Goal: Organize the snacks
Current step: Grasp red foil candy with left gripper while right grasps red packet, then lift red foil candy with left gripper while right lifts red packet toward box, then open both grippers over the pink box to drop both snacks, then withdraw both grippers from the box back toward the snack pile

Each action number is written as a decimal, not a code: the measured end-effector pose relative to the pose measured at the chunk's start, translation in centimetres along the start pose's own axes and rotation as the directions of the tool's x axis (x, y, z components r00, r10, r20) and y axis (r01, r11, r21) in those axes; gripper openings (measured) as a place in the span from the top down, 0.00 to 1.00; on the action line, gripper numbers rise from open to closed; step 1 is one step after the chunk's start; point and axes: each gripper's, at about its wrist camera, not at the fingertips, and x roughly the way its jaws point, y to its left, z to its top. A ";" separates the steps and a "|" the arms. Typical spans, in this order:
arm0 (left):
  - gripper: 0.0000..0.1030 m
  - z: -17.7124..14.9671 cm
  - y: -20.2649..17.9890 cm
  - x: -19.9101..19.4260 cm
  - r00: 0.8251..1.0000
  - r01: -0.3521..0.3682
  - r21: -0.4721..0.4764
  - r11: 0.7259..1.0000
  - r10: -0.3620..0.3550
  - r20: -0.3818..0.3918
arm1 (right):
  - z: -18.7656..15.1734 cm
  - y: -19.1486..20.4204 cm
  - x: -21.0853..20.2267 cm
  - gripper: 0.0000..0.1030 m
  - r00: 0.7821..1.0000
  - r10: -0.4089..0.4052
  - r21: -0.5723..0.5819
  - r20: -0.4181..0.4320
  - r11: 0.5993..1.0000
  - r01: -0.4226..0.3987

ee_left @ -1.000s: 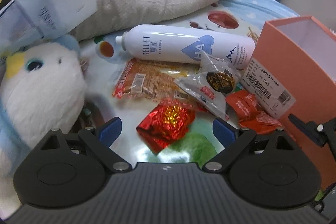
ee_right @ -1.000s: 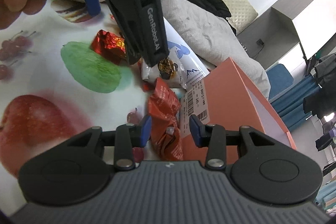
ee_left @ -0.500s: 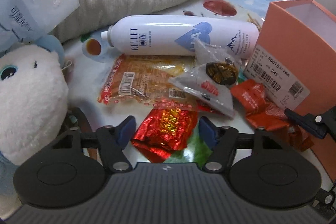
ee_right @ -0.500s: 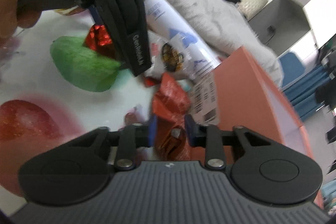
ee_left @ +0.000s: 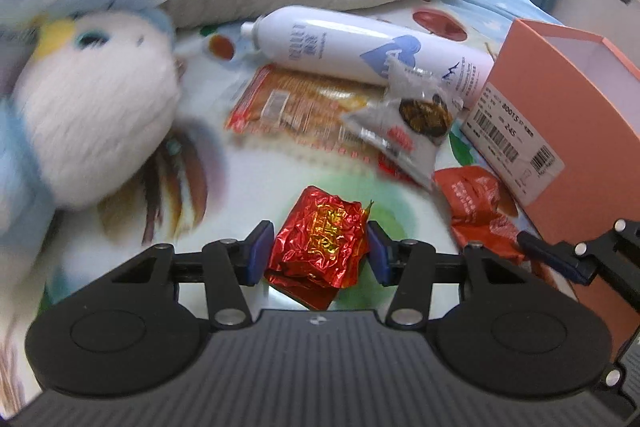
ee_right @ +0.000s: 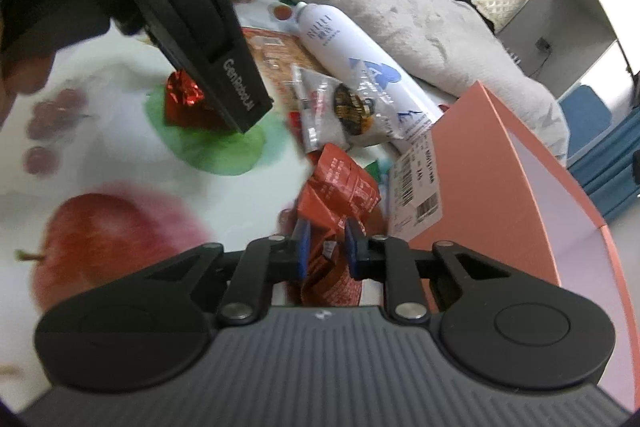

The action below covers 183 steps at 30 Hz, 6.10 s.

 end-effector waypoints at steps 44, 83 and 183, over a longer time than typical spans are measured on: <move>0.46 -18.2 -7.0 -13.5 0.975 -0.204 -0.371 0.906 0.222 0.006 | -9.5 -1.8 -8.6 0.54 0.894 0.446 0.222 -0.041 0.877 -0.427; 0.46 -8.0 -13.3 -28.9 0.931 -0.208 -0.353 0.912 0.295 0.214 | -3.2 -13.1 -20.1 0.60 0.896 0.401 0.307 0.194 0.842 -0.443; 0.18 -4.3 -20.9 -34.2 0.924 -0.046 -0.225 0.973 0.127 0.360 | -7.8 -22.6 -23.9 0.39 0.928 0.171 0.538 0.331 0.773 -0.335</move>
